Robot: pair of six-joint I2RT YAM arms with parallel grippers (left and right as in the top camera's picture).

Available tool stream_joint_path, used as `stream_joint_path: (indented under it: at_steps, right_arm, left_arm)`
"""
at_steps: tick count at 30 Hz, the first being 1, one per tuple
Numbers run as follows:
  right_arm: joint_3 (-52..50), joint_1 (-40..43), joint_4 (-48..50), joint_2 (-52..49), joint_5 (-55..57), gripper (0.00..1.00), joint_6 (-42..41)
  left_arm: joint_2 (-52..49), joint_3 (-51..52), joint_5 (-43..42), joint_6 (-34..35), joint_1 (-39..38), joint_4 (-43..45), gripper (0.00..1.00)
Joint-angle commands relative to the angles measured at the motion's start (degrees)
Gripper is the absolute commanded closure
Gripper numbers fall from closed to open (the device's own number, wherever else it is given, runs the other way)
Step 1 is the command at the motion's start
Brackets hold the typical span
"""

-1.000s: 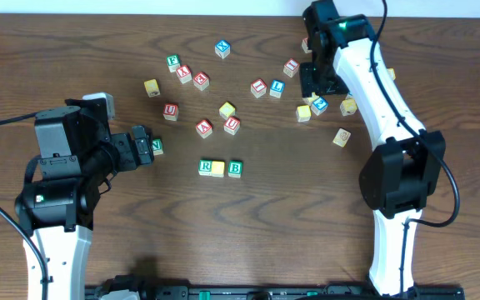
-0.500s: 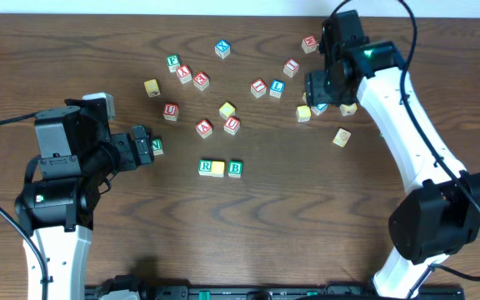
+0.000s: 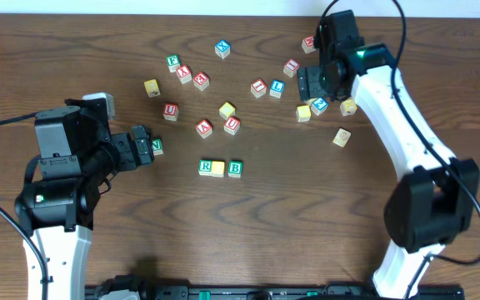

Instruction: Spell out ROBOT

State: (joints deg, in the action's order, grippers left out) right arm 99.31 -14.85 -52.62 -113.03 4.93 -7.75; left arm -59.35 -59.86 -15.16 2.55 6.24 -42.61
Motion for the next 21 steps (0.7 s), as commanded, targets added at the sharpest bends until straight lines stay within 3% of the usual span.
stream_joint_path:
  at_steps: [1, 14, 21]
  right_arm:
    - [0.9, 1.9, 0.0, -5.1, 0.9, 0.14, 1.4]
    - [2.4, 2.5, 1.5, -8.1, 0.9, 0.20, 4.4]
    - [9.8, 2.5, -3.4, -12.0, 0.9, 0.20, 4.7]
  left_arm:
    - [0.2, -1.2, -0.7, -0.8, 0.2, 0.0, 0.02]
    - [0.2, -1.2, -0.7, -0.8, 0.2, 0.0, 0.02]
    - [0.2, -1.2, -0.7, -0.8, 0.2, 0.0, 0.02]
